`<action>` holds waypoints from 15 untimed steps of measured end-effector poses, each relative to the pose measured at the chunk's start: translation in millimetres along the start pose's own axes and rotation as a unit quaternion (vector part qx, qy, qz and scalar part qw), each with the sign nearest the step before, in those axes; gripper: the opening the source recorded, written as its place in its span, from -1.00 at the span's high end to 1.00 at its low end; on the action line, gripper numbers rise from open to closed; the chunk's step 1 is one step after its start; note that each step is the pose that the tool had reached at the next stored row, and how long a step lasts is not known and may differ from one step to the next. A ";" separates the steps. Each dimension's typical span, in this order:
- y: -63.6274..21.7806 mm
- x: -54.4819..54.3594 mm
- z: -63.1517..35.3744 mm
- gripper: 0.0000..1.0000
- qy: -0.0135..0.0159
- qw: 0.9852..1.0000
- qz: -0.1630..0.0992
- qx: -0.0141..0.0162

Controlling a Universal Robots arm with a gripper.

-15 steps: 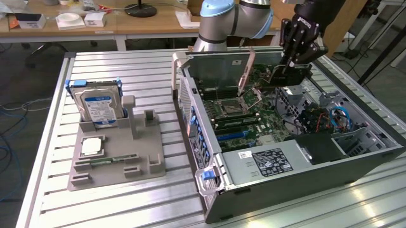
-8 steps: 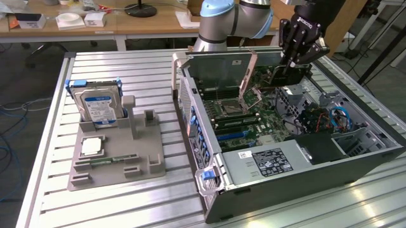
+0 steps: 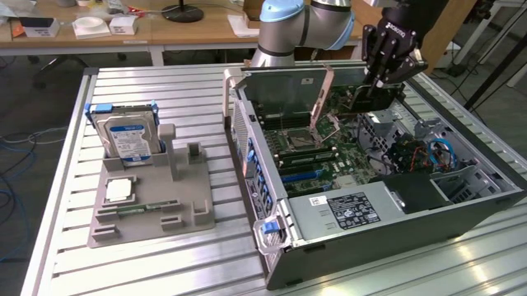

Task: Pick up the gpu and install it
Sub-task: 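Pick up the gpu and move the gpu toward the slot, then insert the gpu into the slot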

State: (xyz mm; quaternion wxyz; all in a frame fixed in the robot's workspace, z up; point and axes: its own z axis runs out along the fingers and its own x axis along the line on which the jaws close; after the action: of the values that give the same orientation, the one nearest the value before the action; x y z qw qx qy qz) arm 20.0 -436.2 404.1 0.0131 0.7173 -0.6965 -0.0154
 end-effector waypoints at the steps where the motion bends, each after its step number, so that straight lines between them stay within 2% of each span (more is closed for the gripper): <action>1: 0.0 0.0 0.2 0.48 0.000 1.000 0.000 0.000; 7: 0.2 0.1 1.5 0.48 -0.001 1.000 0.000 0.003; 15: 0.2 0.1 1.5 0.48 -0.001 1.000 0.000 0.003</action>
State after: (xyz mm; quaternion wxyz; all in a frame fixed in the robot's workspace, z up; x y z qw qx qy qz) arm 19.7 -436.3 402.6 0.0104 0.7173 -0.6965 -0.0138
